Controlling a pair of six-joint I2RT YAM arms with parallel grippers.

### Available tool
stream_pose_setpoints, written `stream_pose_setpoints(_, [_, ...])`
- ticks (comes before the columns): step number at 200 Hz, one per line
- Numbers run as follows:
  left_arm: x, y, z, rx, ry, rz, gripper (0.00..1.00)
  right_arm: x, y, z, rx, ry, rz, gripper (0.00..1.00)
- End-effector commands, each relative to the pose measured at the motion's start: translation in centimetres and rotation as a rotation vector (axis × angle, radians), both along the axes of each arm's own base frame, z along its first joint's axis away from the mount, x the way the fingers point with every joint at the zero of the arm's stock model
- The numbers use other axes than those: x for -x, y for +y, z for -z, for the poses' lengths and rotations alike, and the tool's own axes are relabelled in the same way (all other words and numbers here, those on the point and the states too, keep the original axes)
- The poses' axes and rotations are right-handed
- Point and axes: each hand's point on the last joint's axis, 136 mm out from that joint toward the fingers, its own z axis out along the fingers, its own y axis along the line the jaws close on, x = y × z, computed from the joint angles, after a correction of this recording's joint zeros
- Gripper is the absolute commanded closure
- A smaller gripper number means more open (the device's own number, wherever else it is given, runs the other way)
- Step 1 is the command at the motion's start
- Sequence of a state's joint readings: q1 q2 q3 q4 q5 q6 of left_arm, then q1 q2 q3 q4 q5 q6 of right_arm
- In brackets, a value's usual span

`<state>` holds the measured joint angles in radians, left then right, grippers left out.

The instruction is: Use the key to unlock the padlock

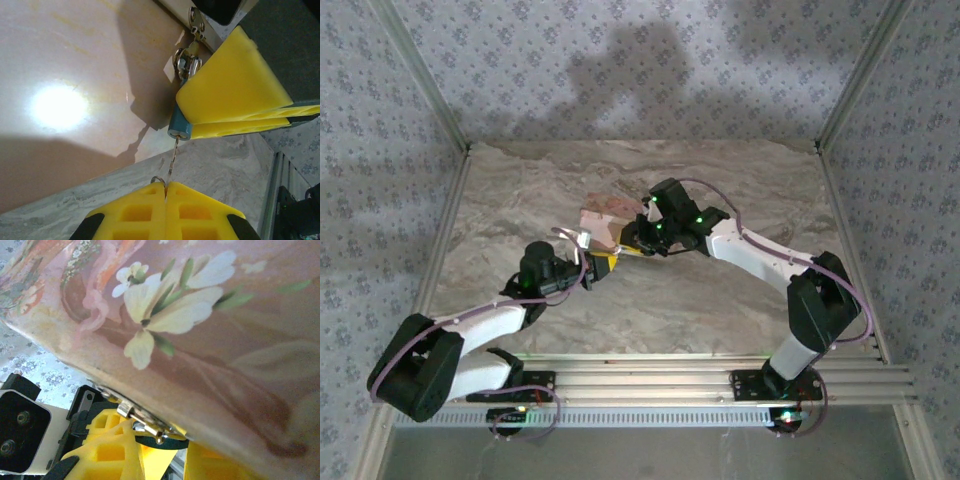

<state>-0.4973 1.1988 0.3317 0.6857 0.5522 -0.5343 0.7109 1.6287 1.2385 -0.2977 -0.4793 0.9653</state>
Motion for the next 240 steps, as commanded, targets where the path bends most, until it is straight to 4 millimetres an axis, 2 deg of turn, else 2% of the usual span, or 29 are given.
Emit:
stream_pose_setpoints(1, [-1.2,-0.3,-3.2,0.085,-0.08,-0.023,1.0,0.1,1.4,-1.8,-0.065,-0.042,-0.037,1.0])
stream_pose_setpoints(97, [-0.8,-1.1,-4.3,0.092,-0.092,0.035,1.0,0.8,1.7,-1.0,-0.047,-0.034,-0.078,1.0])
stream_pose_setpoints(122, [-1.1,-0.8,-4.2,0.079,-0.087,0.028,1.0,1.3,1.7,-0.9,-0.045,-0.028,-0.108,1.0])
stream_pose_setpoints(174, [-1.7,-1.9,-4.7,0.136,-0.066,0.07,1.0,2.1,2.4,-0.1,-0.051,-0.011,-0.15,1.0])
stream_pose_setpoints(203, [-1.8,-1.6,-3.2,0.092,-0.062,0.051,1.0,2.0,2.1,1.4,-0.017,0.005,-0.138,1.0])
stream_pose_setpoints(233, [-0.8,-1.0,0.2,0.002,-0.045,0.021,1.0,2.0,2.0,3.4,0.023,0.007,-0.114,1.0])
stream_pose_setpoints(235, [-0.6,-1.0,0.4,-0.004,-0.044,0.021,1.0,2.4,1.7,4.4,0.039,0.025,-0.113,1.0])
stream_pose_setpoints(240, [-0.5,-1.0,1.1,-0.02,-0.039,0.02,1.0,2.7,1.6,5.3,0.051,0.034,-0.111,1.0])
